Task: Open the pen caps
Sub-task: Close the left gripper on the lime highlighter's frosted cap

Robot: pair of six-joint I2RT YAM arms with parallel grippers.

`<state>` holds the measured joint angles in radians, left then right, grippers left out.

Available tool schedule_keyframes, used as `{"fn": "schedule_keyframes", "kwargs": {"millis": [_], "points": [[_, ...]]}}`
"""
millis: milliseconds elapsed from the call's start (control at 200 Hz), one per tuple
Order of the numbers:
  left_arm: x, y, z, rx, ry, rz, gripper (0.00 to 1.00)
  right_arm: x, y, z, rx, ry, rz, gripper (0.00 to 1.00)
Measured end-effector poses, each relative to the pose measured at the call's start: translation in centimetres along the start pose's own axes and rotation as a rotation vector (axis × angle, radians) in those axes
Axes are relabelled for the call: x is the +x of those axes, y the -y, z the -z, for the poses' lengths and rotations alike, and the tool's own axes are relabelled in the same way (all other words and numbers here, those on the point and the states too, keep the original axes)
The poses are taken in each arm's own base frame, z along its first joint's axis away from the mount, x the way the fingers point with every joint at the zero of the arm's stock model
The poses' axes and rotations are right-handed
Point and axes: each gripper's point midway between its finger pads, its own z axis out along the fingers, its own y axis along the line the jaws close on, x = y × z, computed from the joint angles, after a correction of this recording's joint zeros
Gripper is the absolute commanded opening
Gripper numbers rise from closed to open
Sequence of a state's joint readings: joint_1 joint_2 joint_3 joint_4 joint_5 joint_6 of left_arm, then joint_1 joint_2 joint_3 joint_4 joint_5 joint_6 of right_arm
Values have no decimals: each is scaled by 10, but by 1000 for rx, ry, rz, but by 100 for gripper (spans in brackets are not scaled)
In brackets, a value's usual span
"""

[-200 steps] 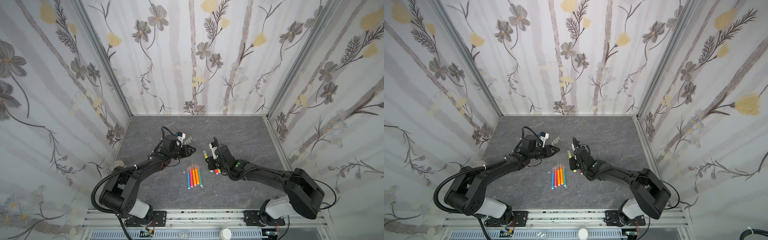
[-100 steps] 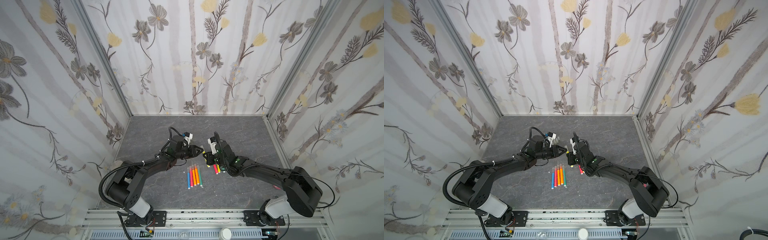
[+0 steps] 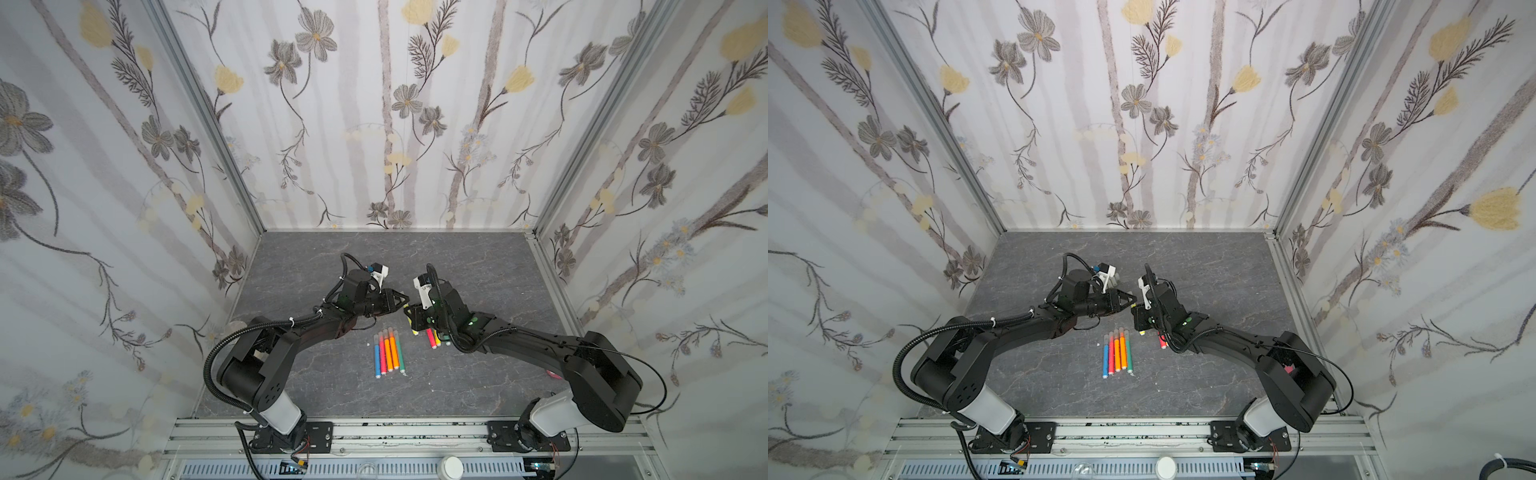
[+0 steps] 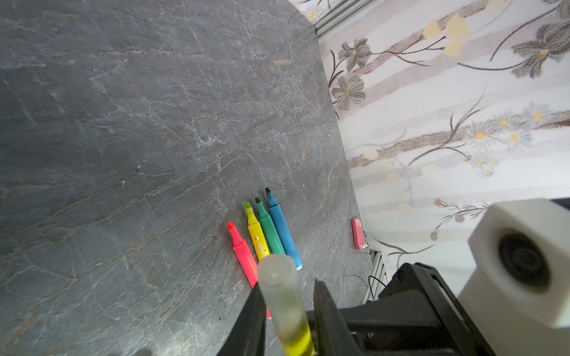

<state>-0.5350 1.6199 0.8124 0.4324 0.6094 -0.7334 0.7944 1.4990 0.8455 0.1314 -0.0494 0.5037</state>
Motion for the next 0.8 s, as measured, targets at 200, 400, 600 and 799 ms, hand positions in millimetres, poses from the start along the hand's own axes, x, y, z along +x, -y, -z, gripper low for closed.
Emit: {"fn": "schedule_keyframes", "kwargs": {"millis": [200,400,600,799], "points": [[-4,1,-2,-2,8,-3,23,-2,-1,0,-7,11,1,0],[-5,0,-3,-4,11,-3,22,-2,-1,2,-9,15,1,0],[-8,-2,-3,-19,28,-8,26,-1,-1,2,-10,14,1,0],[-10,-3,-3,-26,35,-8,27,3,0,2,-9,7,0,0]]}}
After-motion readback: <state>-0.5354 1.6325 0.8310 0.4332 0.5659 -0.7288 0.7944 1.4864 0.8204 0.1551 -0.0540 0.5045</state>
